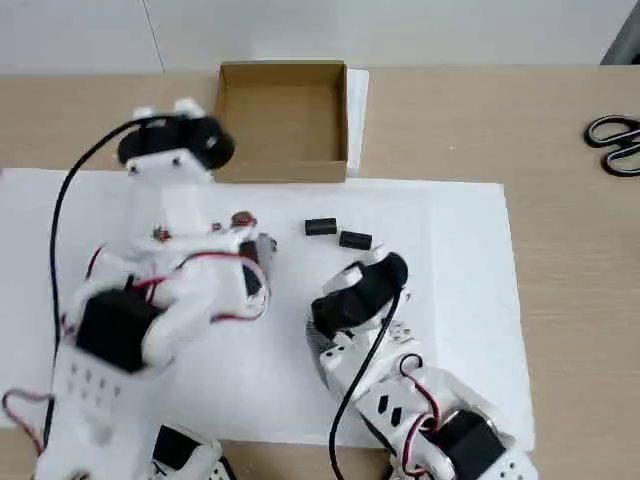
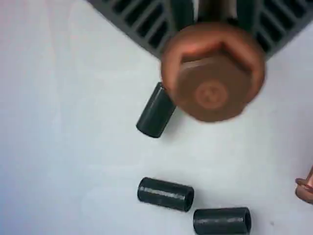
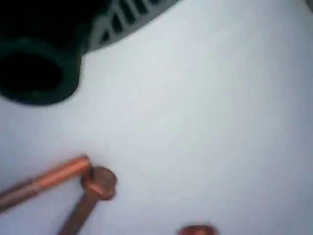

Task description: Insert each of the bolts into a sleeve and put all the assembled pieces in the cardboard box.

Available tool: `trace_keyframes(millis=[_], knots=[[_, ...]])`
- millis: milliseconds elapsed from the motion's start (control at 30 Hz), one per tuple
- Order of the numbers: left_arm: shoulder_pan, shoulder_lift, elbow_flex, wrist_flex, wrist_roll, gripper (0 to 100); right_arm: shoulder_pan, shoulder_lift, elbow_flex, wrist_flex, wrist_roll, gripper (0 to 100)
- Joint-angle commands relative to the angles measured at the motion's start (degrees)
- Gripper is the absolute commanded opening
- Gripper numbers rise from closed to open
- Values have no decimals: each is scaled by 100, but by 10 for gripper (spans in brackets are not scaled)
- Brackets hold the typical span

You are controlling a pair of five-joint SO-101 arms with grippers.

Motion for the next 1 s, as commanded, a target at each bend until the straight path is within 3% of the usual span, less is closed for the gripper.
trace_keyframes(millis=[0, 333, 700, 967], knots=[[-9, -1073, 857, -853, -26, 5, -163, -215, 35, -277, 237, 4], [0, -3103, 3178, -2382, 343, 5, -242, -233, 149, -505, 325, 3], [70, -3270, 3257, -2743, 343, 5, -708, -224, 193, -505, 299, 3], [721, -3288, 3248, -2637, 352, 5, -708, -233, 659, -1209, 431, 3]])
